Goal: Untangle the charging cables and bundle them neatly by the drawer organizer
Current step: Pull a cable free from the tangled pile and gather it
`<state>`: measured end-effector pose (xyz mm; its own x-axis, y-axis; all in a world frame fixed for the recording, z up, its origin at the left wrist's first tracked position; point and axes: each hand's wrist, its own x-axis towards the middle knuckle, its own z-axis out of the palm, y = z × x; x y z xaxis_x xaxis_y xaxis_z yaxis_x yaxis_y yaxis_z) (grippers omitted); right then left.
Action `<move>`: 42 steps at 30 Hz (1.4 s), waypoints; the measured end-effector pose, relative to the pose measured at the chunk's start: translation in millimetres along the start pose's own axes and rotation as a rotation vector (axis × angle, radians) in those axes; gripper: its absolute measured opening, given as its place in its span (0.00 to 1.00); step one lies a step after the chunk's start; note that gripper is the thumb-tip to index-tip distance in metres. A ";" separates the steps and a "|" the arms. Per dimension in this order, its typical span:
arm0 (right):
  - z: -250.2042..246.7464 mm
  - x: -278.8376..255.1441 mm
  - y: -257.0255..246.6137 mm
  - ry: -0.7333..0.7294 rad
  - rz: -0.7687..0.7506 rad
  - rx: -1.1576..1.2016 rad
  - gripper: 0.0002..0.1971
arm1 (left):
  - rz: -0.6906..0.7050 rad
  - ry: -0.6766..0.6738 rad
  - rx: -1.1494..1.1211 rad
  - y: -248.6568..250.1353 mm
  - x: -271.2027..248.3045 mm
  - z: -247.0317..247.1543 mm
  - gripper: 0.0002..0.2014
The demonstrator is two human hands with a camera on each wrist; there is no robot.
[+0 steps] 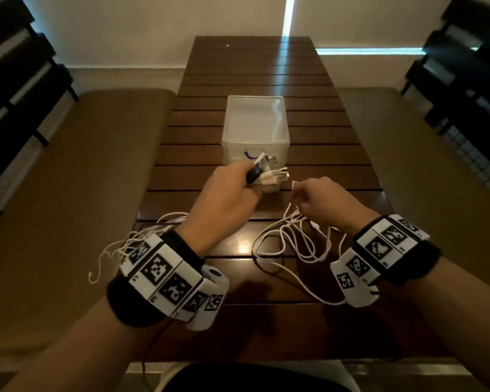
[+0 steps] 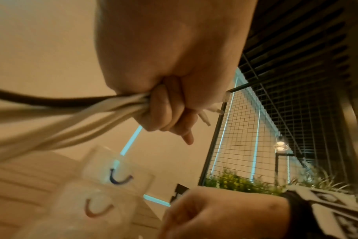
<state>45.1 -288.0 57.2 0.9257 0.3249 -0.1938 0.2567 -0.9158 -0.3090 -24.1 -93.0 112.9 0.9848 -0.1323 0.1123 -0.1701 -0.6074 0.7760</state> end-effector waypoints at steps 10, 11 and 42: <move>26.3 3.6 5.5 0.017 -0.020 -0.132 0.12 | -0.233 -0.092 -0.049 -29.9 12.7 69.5 0.12; 34.0 7.2 4.7 0.000 -0.043 -0.150 0.14 | -0.246 -0.088 -0.042 -33.4 12.8 70.2 0.13; 53.2 0.6 -56.4 0.204 -0.165 1.044 0.16 | -0.323 0.054 -0.310 -69.7 5.0 45.3 0.13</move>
<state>16.5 -223.6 24.9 0.9551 0.2916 0.0520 0.1077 -0.1783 -0.9781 -8.9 -86.7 31.3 0.9875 0.0716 -0.1401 0.1564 -0.3464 0.9250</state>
